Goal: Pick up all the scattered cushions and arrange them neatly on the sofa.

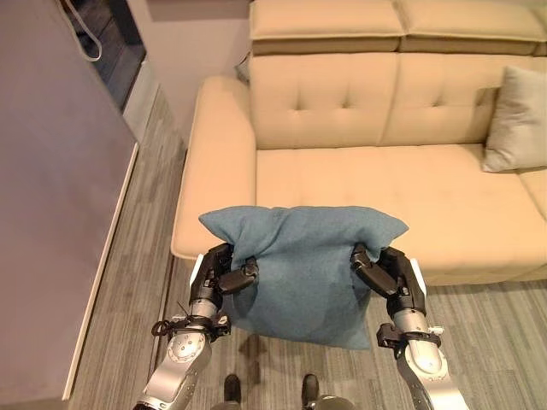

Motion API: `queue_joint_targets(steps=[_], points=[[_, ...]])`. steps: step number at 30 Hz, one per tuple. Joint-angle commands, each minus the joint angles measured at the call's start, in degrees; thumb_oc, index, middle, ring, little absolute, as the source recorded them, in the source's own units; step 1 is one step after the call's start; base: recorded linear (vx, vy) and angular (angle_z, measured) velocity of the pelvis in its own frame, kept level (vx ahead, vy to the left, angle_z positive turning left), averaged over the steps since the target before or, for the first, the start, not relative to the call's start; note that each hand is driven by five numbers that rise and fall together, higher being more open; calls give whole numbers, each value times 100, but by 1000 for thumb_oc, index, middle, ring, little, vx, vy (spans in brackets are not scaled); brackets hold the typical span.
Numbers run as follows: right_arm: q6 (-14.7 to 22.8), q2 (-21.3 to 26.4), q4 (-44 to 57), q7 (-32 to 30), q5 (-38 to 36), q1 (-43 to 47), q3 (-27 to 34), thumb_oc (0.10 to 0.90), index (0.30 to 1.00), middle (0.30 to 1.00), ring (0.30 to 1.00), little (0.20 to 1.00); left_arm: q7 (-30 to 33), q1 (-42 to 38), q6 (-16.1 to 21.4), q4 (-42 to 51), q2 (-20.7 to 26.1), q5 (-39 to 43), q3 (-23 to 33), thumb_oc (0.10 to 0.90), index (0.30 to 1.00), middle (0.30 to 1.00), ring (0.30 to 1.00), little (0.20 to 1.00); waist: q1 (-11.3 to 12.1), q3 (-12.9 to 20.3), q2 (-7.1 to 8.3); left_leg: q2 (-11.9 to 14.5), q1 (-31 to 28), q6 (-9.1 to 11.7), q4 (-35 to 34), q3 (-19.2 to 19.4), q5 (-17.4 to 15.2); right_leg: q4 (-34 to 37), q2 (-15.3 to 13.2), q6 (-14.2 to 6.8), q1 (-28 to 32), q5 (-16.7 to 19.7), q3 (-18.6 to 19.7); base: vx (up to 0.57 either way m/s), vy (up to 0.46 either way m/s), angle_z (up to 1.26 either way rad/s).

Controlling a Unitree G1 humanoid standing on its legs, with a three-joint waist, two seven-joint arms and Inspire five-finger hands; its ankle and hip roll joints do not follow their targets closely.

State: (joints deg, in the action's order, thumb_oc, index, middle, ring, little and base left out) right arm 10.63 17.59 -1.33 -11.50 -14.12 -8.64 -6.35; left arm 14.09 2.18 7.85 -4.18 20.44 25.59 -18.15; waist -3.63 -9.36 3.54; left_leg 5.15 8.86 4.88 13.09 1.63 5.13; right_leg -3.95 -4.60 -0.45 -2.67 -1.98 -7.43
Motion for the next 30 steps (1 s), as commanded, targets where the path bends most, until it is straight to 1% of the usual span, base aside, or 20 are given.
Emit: queue_joint_targets(steps=[1, 4, 6, 7, 8, 11, 12, 13, 15, 16, 18, 19, 20, 21, 23, 25, 27, 28, 29, 30], points=[[605, 286, 828, 18, -62, 637, 357, 400, 300, 300, 300, 300, -397, -741, 576, 487, -212, -320, -33, 400, 300, 300, 300, 300, 7, 248, -94, -462, 129, -67, -290, -299, -822, 591, 92, -551, 276, 16, -239, 129, 104, -59], [570, 169, 791, 103, -247, 668, 346, 400, 300, 300, 300, 300, -443, -715, 558, 470, -215, -378, 20, 400, 300, 300, 300, 300, 60, 255, -134, -610, 137, -111, -359, -288, -813, 502, 117, -606, 282, 2, 5, 133, 194, -74], [508, 83, 724, 225, -311, 783, 225, 400, 300, 300, 300, 300, -494, -556, 527, 435, -158, -371, 62, 400, 300, 300, 300, 300, 134, 345, -175, -620, -301, -272, -639, -121, -895, 351, 54, -682, 350, -41, 301, 241, 362, -138], [469, 12, 728, 325, -361, 830, 151, 400, 300, 300, 300, 300, -515, -464, 509, 470, -83, -386, 108, 400, 300, 300, 300, 300, 214, 293, -191, -619, -454, -393, -738, 22, -926, -27, 9, -771, 230, -70, 491, 115, 319, -161], [468, -13, 719, 351, -369, 857, 111, 400, 300, 300, 300, 300, -533, -449, 497, 486, -37, -385, 137, 400, 300, 300, 300, 300, 231, 277, -220, -635, -504, -451, -791, 40, -938, -190, 13, -820, 156, -97, 528, 31, 240, -138], [449, -99, 656, 457, -386, 922, -6, 400, 300, 300, 300, 300, -552, -329, 521, 518, 49, -412, 284, 400, 300, 300, 300, 300, 326, 226, -249, -631, -676, -571, -870, 239, -997, -694, -93, -989, -165, -59, 461, 24, 119, -67], [406, -124, 615, 505, -397, 966, -72, 400, 300, 300, 300, 300, -552, -263, 531, 526, 58, -367, 359, 400, 300, 300, 300, 300, 377, 193, -270, -633, -814, -603, -959, 370, -1028, -735, -222, -1094, -362, 131, 260, 52, 54, -81], [391, -114, 595, 518, -367, 985, -93, 400, 300, 300, 300, 300, -552, -208, 538, 539, 53, -353, 389, 400, 300, 300, 300, 300, 394, 185, -288, -613, -883, -611, -1038, 429, -1035, -685, -251, -1112, -474, 215, 185, 92, 3, -88], [370, -90, 562, 531, -334, 1011, -101, 400, 300, 300, 300, 300, -575, -173, 531, 509, 29, -331, 385, 400, 300, 300, 300, 300, 384, 158, -322, -617, -1024, -628, -1198, 449, -1052, -356, -298, -1093, -703, 438, -24, 157, -87, -73], [350, -57, 556, 510, -280, 975, -68, 400, 300, 300, 300, 300, -597, -178, 514, 474, 7, -354, 379, 400, 300, 300, 300, 300, 358, 108, -316, -620, -1102, -596, -1287, 376, -1033, -103, -336, -1085, -846, 568, -221, 200, -167, -30], [353, -49, 558, 538, -236, 867, -18, 400, 300, 300, 300, 300, -665, -188, 524, 428, -13, -369, 351, 400, 300, 300, 300, 300, 308, 148, -260, -650, -1167, -539, -1367, 299, -1072, 94, -350, -1048, -745, 595, -307, 258, -259, 43], [371, 13, 553, 490, -247, 806, 36, 400, 300, 300, 300, 300, -698, -259, 513, 372, -92, -266, 266, 400, 300, 300, 300, 300, 267, 164, -246, -573, -1153, -415, -1163, 194, -1203, 173, -350, -947, -644, 623, -406, 336, -397, 67], [389, 86, 573, 467, -275, 757, 107, 400, 300, 300, 300, 300, -722, -325, 496, 334, -158, -236, 176, 400, 300, 300, 300, 300, 226, 153, -244, -452, -1010, -252, -641, 154, -1336, 286, -317, -838, -441, 521, -545, 298, -394, 56], [406, 133, 587, 444, -309, 755, 170, 400, 300, 300, 300, 300, -727, -371, 481, 324, -200, -230, 120, 400, 300, 300, 300, 300, 203, 108, -230, -373, -817, -159, -237, 159, -1343, 326, -316, -775, -321, 466, -626, 164, -289, 70], [396, 234, 575, 358, -347, 794, 239, 400, 300, 300, 300, 300, -715, -458, 497, 324, -280, -141, 65, 400, 300, 300, 300, 300, 185, -1, -190, -176, -220, -22, 807, 215, -1043, 397, -284, -596, -92, 305, -824, 61, -188, 84], [388, 246, 587, 368, -354, 783, 271, 400, 300, 300, 300, 300, -725, -473, 494, 313, -280, -132, 72, 400, 300, 300, 300, 300, 185, -3, -183, -187, -116, -48, 875, 216, -1055, 419, -249, -564, -35, 243, -835, 64, -90, 14], [392, 263, 588, 353, -326, 770, 285, 400, 300, 300, 300, 300, -734, -479, 476, 289, -290, -148, 55, 400, 300, 300, 300, 300, 233, 0, -118, -346, 108, -119, 826, 176, -1179, 462, -213, -553, 60, 173, -809, 134, -87, -4], [390, 258, 580, 351, -312, 758, 291, 400, 300, 300, 300, 300, -737, -479, 462, 262, -288, -162, 38, 400, 300, 300, 300, 300, 249, 17, -104, -416, 182, -161, 664, 182, -1216, 484, -183, -558, 97, 153, -800, 106, -44, -1], [390, 256, 579, 351, -311, 755, 291, 400, 300, 300, 300, 300, -737, -478, 463, 261, -287, -162, 36, 400, 300, 300, 300, 300, 249, 19, -97, -425, 171, -165, 646, 183, -1212, 488, -191, -563, 103, 150, -801, 168, -29, -3], [385, 273, 550, 315, -290, 771, 317, 400, 300, 300, 300, 300, -738, -517, 420, 239, -264, -209, 13, 400, 300, 300, 300, 300, 295, 53, -88, -465, 326, -198, 277, 254, -1034, 550, -116, -571, 215, 113, -817, 165, -12, -7]])
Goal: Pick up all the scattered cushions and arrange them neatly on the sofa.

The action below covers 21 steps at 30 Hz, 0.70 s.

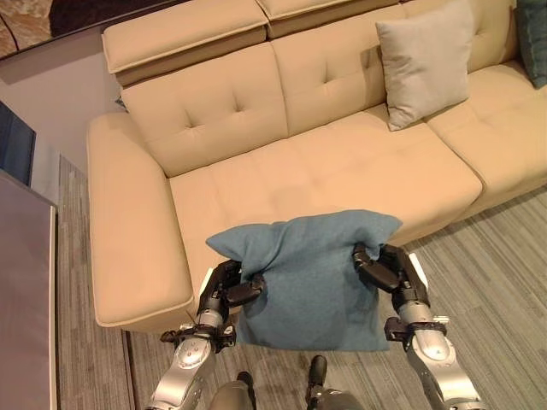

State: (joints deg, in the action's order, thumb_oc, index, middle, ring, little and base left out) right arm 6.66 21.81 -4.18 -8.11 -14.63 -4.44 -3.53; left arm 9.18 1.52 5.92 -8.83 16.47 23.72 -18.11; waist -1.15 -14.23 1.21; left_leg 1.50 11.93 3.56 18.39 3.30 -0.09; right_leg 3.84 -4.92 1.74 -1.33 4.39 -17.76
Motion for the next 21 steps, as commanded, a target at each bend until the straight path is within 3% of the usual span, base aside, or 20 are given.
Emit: queue_joint_targets(steps=[1, 2, 3, 4, 11, 14, 20, 21], points=[[785, -160, 816, -36, -245, 357, 24, 400, 300, 300, 300, 300, -235, -460, 602, 700, 146, -54, 11, 400, 300, 300, 300, 300, 81, 548, 128, -101, 51, -62, -473, 115, -367, -225, -37, -783, 127, -564, 213, 163, -15, 2], [787, -160, 814, -37, -245, 357, 24, 400, 300, 300, 300, 300, -234, -459, 601, 701, 146, -55, 10, 400, 300, 300, 300, 300, 82, 549, 134, -108, 35, -62, -505, 117, -349, -226, -44, -783, 127, -565, 215, 236, 27, 3], [777, -176, 775, -105, -220, 390, 21, 400, 300, 300, 300, 300, -223, -472, 569, 723, 170, -94, 15, 400, 300, 300, 300, 300, 186, 553, 79, -84, 246, 6, -963, 203, 125, -226, 111, -746, 327, -750, 237, 247, 54, 3], [769, -196, 772, -102, -213, 400, 21, 400, 300, 300, 300, 300, -226, -460, 572, 719, 170, -92, 23, 400, 300, 300, 300, 300, 211, 569, 59, -78, 252, 8, -1034, 232, 161, -241, 144, -745, 369, -791, 256, 315, 88, 3], [712, -388, 752, 85, -65, 343, -107, 400, 300, 300, 300, 300, -277, -187, 535, 752, 235, -122, 150, 400, 300, 300, 300, 300, 334, 847, 61, -200, -473, -255, -1541, 204, 15, -660, 2, -893, 564, -989, 418, 201, 127, -17], [679, -488, 773, 194, -35, 390, -193, 400, 300, 300, 300, 300, -249, -140, 552, 797, 380, -114, 240, 400, 300, 300, 300, 300, 338, 699, 20, -199, -667, -456, -1427, 217, -186, -2018, -236, -1152, -44, -926, 594, 89, 150, -22], [703, -497, 750, 179, -24, 436, -168, 400, 300, 300, 300, 300, -230, -131, 606, 801, 351, -92, 238, 400, 300, 300, 300, 300, 223, 641, -54, -319, -916, -502, -1548, -22, -295, -1550, -142, -1039, -582, -713, 965, 116, -1, 14], [724, -479, 741, 119, 18, 464, -138, 400, 300, 300, 300, 300, -226, -164, 634, 769, 312, -79, 236, 400, 300, 300, 300, 300, 161, 615, -38, -383, -975, -490, -1594, -168, -316, -1187, -102, -1087, -740, -533, 1229, 137, -82, 48]])
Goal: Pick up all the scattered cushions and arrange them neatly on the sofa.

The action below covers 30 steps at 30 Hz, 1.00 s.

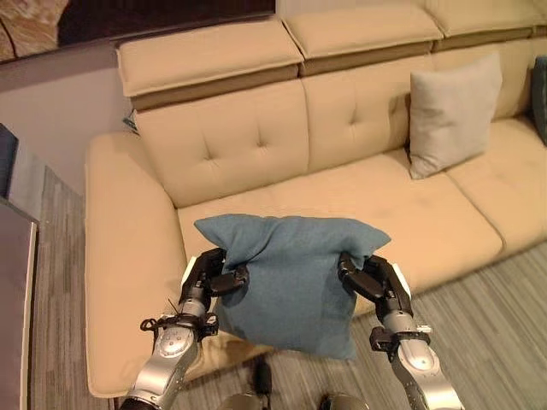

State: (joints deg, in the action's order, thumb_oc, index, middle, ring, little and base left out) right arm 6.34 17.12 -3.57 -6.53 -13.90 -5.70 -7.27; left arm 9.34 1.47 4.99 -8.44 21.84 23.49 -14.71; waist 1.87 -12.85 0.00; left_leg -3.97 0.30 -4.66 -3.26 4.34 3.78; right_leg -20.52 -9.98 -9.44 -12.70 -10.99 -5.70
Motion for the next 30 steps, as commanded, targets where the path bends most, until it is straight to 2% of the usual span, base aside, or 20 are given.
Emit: queue_joint_targets(steps=[1, 2, 4, 9, 12, 13, 14, 19, 22, 27, 30], points=[[765, -6, 672, -59, -32, 609, 237, 400, 300, 300, 300, 300, -238, -172, 739, 708, -241, -58, -103, 400, 300, 300, 300, 300, -171, 460, 82, 152, 152, 341, 552, -346, -721, 1352, 426, 13, 340, 1086, 137, 212, -165, 51], [772, 23, 655, -64, -25, 663, 244, 400, 300, 300, 300, 300, -269, -236, 784, 665, -247, -38, -97, 400, 300, 300, 300, 300, -210, 458, 114, 107, 93, 364, 553, -496, -783, 1551, 417, -9, 389, 1183, 276, 129, -116, 56], [790, 28, 636, -40, -24, 677, 229, 400, 300, 300, 300, 300, -276, -219, 783, 664, -258, -82, -112, 400, 300, 300, 300, 300, -198, 476, 150, 97, 75, 396, 589, -509, -846, 1673, 375, 32, 490, 1215, 215, 133, -169, 81], [805, 192, 655, -5, -219, 523, 392, 400, 300, 300, 300, 300, -311, -148, 748, 662, -385, 40, -135, 400, 300, 300, 300, 300, -165, 590, 231, 292, 224, 742, 1086, -742, -906, 2091, 485, 231, 1114, 1110, -335, 127, -258, 70], [821, 260, 685, -11, -304, 469, 474, 400, 300, 300, 300, 300, -343, -187, 754, 669, -427, 83, -169, 400, 300, 300, 300, 300, -230, 557, 275, 402, 540, 826, 1551, -512, -937, 2240, 427, 288, 1304, 1037, -695, -10, -163, 97], [826, 265, 697, -30, -319, 455, 511, 400, 300, 300, 300, 300, -343, -197, 758, 673, -442, 100, -173, 400, 300, 300, 300, 300, -251, 535, 296, 475, 615, 817, 1642, -285, -918, 2253, 402, 299, 1345, 1011, -798, -26, -101, 96], [810, 265, 717, -71, -330, 448, 575, 400, 300, 300, 300, 300, -367, -226, 756, 654, -460, 106, -197, 400, 300, 300, 300, 300, -293, 526, 296, 593, 741, 759, 1728, 102, -906, 2293, 391, 324, 1410, 971, -940, -2, -75, 64], [776, 205, 737, -121, -264, 404, 635, 400, 300, 300, 300, 300, -386, -196, 694, 600, -468, 36, -220, 400, 300, 300, 300, 300, -303, 606, 293, 454, 864, 629, 1351, 548, -743, 2292, 439, 327, 1500, 915, -1085, 69, -2, 38], [747, 115, 723, -122, -197, 394, 602, 400, 300, 300, 300, 300, -387, -81, 639, 612, -444, -35, -184, 400, 300, 300, 300, 300, -255, 656, 264, 387, 612, 569, 1006, 478, -775, 2223, 504, 281, 1549, 806, -1070, 137, 71, -2], [725, 37, 702, -70, -146, 395, 563, 400, 300, 300, 300, 300, -393, 10, 616, 661, -366, -42, -98, 400, 300, 300, 300, 300, -210, 787, 275, 299, 365, 471, 604, 431, -725, 1903, 449, 218, 1493, 705, -1009, 105, 99, -9], [702, -29, 663, 1, -83, 438, 480, 400, 300, 300, 300, 300, -385, 93, 630, 724, -277, -36, 2, 400, 300, 300, 300, 300, -165, 760, 219, 288, 154, 352, 466, 423, -768, 1194, 278, 86, 1223, 660, -872, 73, 114, -18]])
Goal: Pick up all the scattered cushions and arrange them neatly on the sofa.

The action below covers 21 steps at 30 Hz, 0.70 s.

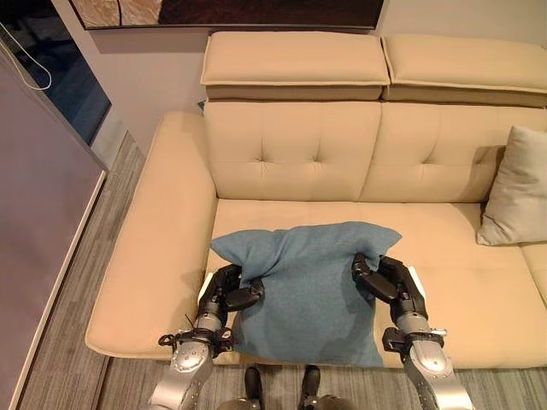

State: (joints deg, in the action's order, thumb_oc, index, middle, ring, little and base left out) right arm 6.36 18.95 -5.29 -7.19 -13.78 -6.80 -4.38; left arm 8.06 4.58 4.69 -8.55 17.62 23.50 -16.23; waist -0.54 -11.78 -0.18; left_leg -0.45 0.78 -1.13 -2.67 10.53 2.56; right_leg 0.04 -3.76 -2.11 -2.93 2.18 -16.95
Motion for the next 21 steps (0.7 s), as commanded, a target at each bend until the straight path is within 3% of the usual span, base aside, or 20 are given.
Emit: queue_joint_targets(steps=[1, 3, 5, 11, 21], points=[[705, -261, 832, 99, -117, 546, 180, 400, 300, 300, 300, 300, -254, -204, 674, 735, 182, -8, 182, 400, 300, 300, 300, 300, 43, 588, 206, -40, 66, -38, 401, -283, -659, -1271, -328, -740, -33, -609, 514, 60, 50, -19], [712, -291, 833, 108, -108, 530, 187, 400, 300, 300, 300, 300, -232, -214, 716, 731, 178, 9, 189, 400, 300, 300, 300, 300, -9, 550, 184, -45, 40, -39, 372, -382, -669, -1249, -250, -726, -251, -594, 919, 66, -23, 11], [718, -276, 840, 86, -83, 533, 205, 400, 300, 300, 300, 300, -219, -249, 729, 698, 171, 3, 200, 400, 300, 300, 300, 300, -9, 524, 210, -68, 33, 1, 377, -462, -693, -757, -358, -713, -212, -480, 1070, 74, -84, 23], [698, -162, 767, 68, 12, 509, 280, 400, 300, 300, 300, 300, -182, -280, 764, 782, 100, -100, 275, 400, 300, 300, 300, 300, -24, 682, 273, -64, -96, 127, 257, -585, -675, -73, -227, -668, 161, -302, 968, 96, -97, 22], [725, 129, 658, -324, 419, 907, 266, 400, 300, 300, 300, 300, 125, -1010, 846, 799, 45, -327, 80, 400, 300, 300, 300, 300, -126, 756, 183, 68, -240, 327, -233, -725, -481, 496, -106, -620, 445, -294, 597, 72, -69, 17]])
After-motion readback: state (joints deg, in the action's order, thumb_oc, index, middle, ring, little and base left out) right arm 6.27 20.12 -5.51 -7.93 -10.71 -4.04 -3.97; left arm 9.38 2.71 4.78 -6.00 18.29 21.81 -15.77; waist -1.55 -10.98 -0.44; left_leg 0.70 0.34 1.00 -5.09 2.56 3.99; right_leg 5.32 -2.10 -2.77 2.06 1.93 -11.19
